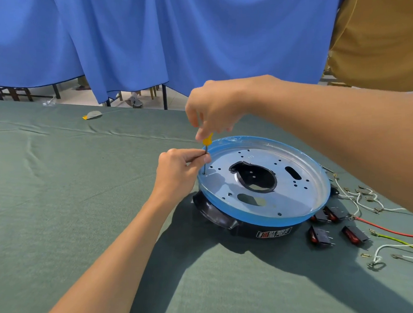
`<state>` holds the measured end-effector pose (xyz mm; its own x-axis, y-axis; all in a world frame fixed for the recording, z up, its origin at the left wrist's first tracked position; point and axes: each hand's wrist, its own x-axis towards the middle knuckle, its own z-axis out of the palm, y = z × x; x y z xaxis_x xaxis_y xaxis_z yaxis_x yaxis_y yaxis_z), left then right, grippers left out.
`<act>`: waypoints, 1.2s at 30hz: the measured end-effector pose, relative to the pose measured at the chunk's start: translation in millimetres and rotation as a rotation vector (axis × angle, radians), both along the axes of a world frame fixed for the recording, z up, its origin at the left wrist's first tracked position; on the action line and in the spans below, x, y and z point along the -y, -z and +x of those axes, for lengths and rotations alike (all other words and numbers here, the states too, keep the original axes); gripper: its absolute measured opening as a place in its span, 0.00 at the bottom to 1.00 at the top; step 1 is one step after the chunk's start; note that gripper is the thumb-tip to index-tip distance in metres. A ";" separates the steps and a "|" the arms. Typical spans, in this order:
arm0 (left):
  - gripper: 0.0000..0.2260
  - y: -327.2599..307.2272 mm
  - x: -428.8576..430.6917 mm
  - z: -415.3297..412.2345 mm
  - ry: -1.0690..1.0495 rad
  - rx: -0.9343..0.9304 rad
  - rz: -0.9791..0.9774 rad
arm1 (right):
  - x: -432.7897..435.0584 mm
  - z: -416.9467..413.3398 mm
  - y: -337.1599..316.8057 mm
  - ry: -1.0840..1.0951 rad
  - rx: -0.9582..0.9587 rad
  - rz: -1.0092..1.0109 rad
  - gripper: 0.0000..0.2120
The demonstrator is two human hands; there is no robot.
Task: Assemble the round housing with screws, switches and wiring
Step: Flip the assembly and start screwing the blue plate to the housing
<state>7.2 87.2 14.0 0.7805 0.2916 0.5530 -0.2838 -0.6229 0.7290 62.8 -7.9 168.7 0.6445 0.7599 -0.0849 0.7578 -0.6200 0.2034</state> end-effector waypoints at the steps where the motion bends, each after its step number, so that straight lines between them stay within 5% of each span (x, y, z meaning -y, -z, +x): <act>1: 0.06 0.0 -0.2 0.1 0.005 -0.008 0.005 | 0.9 0.5 1.5 -0.040 0.038 0.018 0.06; 9: 0.09 1.6 2.4 -0.2 0.022 -0.001 -0.018 | 0.9 8.0 10.6 0.056 0.020 0.059 0.18; 14: 0.07 3.2 2.1 1.1 0.008 0.017 -0.036 | 3.6 3.7 22.7 -0.004 0.093 0.129 0.03; 17: 0.07 3.7 2.8 2.0 0.003 0.014 -0.025 | 4.0 3.5 38.9 0.082 0.170 0.258 0.07; 20: 0.06 3.3 2.7 2.5 0.002 -0.003 -0.016 | 4.5 0.7 26.9 0.066 0.004 0.252 0.15; 25: 0.06 2.9 0.6 1.9 0.014 0.000 0.003 | 8.2 4.3 21.7 0.027 -0.020 0.332 0.03; 28: 0.07 3.1 0.8 2.4 0.023 0.005 0.006 | 6.2 9.0 28.2 0.090 0.036 0.291 0.17; 31: 0.07 3.5 1.0 2.8 0.021 0.001 0.014 | 7.8 9.3 19.7 0.108 -0.021 0.127 0.11; 36: 0.06 4.2 0.9 2.4 0.012 -0.001 0.002 | 11.0 4.2 31.1 0.108 0.063 0.287 0.10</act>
<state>9.6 86.3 9.8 0.7846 0.2808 0.5528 -0.2906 -0.6211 0.7279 67.0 -19.0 137.6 0.7200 0.6738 0.1660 0.6758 -0.7352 0.0528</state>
